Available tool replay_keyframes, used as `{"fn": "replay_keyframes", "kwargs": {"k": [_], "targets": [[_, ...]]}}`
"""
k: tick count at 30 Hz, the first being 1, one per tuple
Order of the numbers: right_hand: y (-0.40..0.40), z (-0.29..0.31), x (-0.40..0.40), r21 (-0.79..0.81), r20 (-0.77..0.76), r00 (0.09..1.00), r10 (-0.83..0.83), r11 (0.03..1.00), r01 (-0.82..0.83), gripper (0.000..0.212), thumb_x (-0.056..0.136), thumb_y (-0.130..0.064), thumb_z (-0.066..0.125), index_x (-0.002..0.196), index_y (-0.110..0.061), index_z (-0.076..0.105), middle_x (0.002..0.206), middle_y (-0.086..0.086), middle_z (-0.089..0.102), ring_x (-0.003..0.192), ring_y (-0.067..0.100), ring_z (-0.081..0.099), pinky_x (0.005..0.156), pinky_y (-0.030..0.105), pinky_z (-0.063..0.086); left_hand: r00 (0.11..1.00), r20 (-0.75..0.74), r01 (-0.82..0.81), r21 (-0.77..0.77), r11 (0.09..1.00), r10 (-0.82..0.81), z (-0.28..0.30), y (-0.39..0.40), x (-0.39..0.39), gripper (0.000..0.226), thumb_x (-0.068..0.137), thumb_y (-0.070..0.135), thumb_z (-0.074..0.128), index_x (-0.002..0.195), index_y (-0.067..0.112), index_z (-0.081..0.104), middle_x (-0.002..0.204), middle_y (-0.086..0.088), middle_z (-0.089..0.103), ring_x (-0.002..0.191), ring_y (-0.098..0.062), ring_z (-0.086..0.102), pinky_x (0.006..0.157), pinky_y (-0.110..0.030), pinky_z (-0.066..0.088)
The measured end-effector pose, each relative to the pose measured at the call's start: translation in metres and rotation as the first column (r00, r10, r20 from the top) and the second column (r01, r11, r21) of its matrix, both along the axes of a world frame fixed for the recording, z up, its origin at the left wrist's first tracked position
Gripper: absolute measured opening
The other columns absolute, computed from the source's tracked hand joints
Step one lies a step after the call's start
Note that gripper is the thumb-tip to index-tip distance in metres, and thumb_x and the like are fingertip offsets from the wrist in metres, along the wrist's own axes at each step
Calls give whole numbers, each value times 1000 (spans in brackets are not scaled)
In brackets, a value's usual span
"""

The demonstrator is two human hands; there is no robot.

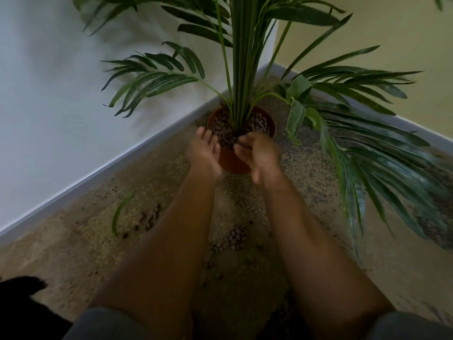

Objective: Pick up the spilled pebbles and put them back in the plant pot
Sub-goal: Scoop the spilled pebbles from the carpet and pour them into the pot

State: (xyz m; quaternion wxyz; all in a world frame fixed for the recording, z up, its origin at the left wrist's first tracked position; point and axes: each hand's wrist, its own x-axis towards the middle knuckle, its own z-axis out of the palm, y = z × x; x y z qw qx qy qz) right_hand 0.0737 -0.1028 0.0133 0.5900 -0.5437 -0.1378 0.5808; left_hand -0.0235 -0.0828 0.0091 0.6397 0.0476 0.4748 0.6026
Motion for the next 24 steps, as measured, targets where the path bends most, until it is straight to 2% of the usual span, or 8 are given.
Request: {"fn": "replay_keyframes", "kwargs": {"k": [3, 5, 8, 11, 14, 18, 21, 24], "targets": [[-12, -24, 8, -266, 463, 766, 445, 895, -359, 18, 96, -14, 46, 89, -9, 62, 85, 9, 68, 63, 17, 65, 54, 25, 55, 963, -263, 24, -127, 992, -57, -31, -14, -9, 32, 100, 19, 40, 124, 15, 61, 101, 0, 68, 83, -10, 62, 70, -21, 49], [-19, -43, 14, -489, 597, 404, 693, 713, -502, 23, 92, -14, 47, 94, -4, 67, 90, 14, 71, 76, 24, 71, 72, 36, 59, 891, -416, 116, -186, 976, -185, -57, -26, -11, 23, 98, 17, 47, 109, 11, 67, 88, -3, 66, 79, -17, 62, 65, -25, 46], [-27, -68, 19, -691, 671, -90, 736, 576, -437, 28, 85, -22, 52, 104, -10, 69, 105, 12, 68, 93, 27, 65, 81, 35, 55, 618, -570, 459, -297, 837, -541, -93, -35, -11, 29, 99, 8, 45, 122, 0, 62, 121, -16, 61, 113, -33, 58, 81, -32, 42], [-39, -98, 16, -680, 653, -70, 754, 542, -494, 42, 83, -41, 64, 121, -22, 61, 120, 8, 61, 106, 25, 60, 89, 35, 52, 90, -633, 737, -477, 479, -769, -112, -45, -15, 14, 95, 4, 47, 101, 9, 59, 103, -10, 52, 85, -19, 51, 74, -30, 39], [-53, -125, 20, -765, 559, -213, 801, 399, -506, 73, 70, -42, 77, 136, -31, 48, 144, 5, 40, 129, 32, 43, 103, 44, 44, -272, -710, 755, -576, 313, -650, -128, -57, -21, 15, 85, 18, 68, 96, 10, 63, 95, -3, 59, 87, -16, 58, 73, -23, 41], [-69, -143, 27, -803, 472, -283, 835, 274, -530, 101, 45, -30, 94, 132, -34, 44, 143, -2, 23, 132, 37, 35, 100, 47, 46, -458, -671, 706, -673, 220, -583, -140, -73, -39, 75, 62, 31, 86, 127, 22, 49, 130, -4, 41, 126, -22, 39, 103, -39, 44], [-83, -150, 23, -746, 593, -343, 728, 338, -574, 90, 44, -25, 94, 119, -33, 46, 129, 0, 30, 119, 29, 40, 92, 42, 49, -584, -632, 662, -734, 151, -510, -146, -84, -45, 86, 48, 39, 91, 120, 28, 45, 127, -2, 32, 123, -18, 28, 102, -40, 42], [-92, -154, 18, -656, 703, -329, 630, 398, -641, 61, 66, -23, 83, 121, -24, 55, 130, 6, 42, 115, 28, 48, 96, 40, 47, -648, -643, 636, -752, 174, -409, -149, -92, -45, 98, 40, 41, 93, 122, 25, 42, 128, -2, 32, 122, -22, 30, 94, -37, 39]]}}
